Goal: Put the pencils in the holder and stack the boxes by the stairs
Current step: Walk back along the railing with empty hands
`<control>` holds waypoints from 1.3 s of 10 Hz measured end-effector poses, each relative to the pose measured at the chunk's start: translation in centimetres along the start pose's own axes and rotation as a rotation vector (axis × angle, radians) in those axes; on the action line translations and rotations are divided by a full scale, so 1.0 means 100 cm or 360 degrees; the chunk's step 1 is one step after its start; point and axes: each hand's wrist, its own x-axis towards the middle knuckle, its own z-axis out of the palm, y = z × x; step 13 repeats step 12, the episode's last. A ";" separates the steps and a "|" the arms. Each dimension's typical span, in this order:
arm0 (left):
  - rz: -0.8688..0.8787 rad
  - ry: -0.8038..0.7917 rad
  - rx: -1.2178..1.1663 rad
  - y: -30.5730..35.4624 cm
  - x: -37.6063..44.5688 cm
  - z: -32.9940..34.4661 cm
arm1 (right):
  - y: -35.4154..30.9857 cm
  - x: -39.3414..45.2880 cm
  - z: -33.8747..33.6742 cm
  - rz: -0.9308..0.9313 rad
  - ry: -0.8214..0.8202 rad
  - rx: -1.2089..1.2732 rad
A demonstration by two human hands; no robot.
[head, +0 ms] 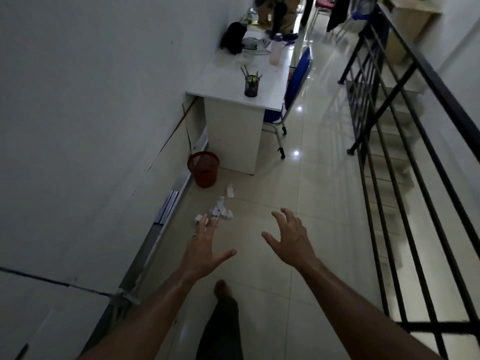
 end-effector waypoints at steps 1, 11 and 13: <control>-0.0059 0.0032 -0.0008 -0.007 0.072 -0.003 | 0.010 0.080 0.002 -0.0056 -0.0045 0.0001; -0.0879 0.0487 -0.0061 -0.181 0.467 0.161 | 0.106 0.599 0.243 -0.0934 -0.0781 -0.0245; -0.0908 0.0527 -0.0065 -0.229 0.480 0.207 | 0.119 0.606 0.313 -0.0940 -0.0814 -0.0237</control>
